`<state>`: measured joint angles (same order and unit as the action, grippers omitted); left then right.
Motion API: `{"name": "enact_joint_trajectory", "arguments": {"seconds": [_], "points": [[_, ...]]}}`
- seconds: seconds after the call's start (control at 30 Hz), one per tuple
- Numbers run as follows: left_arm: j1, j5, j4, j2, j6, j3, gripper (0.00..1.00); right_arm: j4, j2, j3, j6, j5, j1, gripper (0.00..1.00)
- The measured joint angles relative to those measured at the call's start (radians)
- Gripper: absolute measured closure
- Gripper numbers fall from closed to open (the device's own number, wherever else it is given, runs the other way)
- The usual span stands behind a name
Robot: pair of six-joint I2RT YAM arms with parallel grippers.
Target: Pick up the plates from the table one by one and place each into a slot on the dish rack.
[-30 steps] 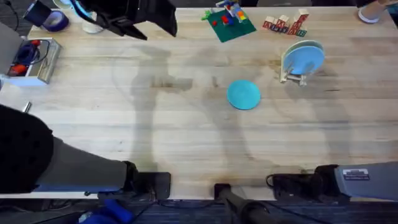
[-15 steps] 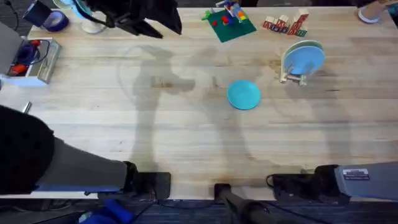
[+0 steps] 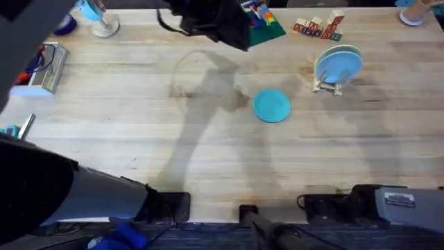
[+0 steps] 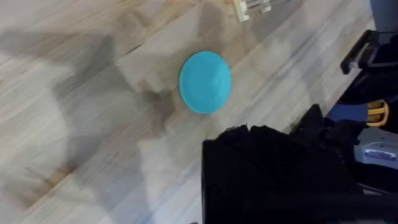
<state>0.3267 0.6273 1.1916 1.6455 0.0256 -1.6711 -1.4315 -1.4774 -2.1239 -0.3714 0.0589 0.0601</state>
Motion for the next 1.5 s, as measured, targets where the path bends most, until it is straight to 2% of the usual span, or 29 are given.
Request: {"name": "enact_joint_trajectory", "arguments": {"seconds": [0.27,0.37,0.5,0.67,0.77,1.0,1.33,1.5], "points": [[0.148,0.000,-0.007,0.000,-0.144,0.000,0.959,-0.006,0.085,0.000,0.029,0.000,0.002,0.005],[0.176,0.004,-0.020,0.000,-0.197,0.000,0.958,-0.006,0.084,0.000,0.031,0.000,0.002,0.005],[0.175,0.023,-0.069,0.015,-0.274,0.000,0.958,-0.006,0.081,0.000,0.032,0.000,0.002,0.005],[0.171,0.066,-0.141,0.051,-0.332,0.024,0.958,-0.006,0.081,0.000,0.032,0.000,0.002,0.005],[0.165,0.083,-0.197,0.051,-0.363,0.089,0.958,-0.006,0.081,0.000,0.032,0.000,0.002,0.005],[0.148,0.132,-0.405,0.052,-0.428,0.268,0.958,-0.006,0.081,0.000,0.032,0.000,0.002,0.006],[0.145,0.184,-0.595,0.052,-0.461,0.434,0.959,-0.006,0.081,0.000,0.032,0.000,0.002,0.005],[0.117,0.192,-0.637,0.052,-0.464,0.490,0.959,-0.005,0.081,0.000,0.032,0.000,0.002,0.005]]}}
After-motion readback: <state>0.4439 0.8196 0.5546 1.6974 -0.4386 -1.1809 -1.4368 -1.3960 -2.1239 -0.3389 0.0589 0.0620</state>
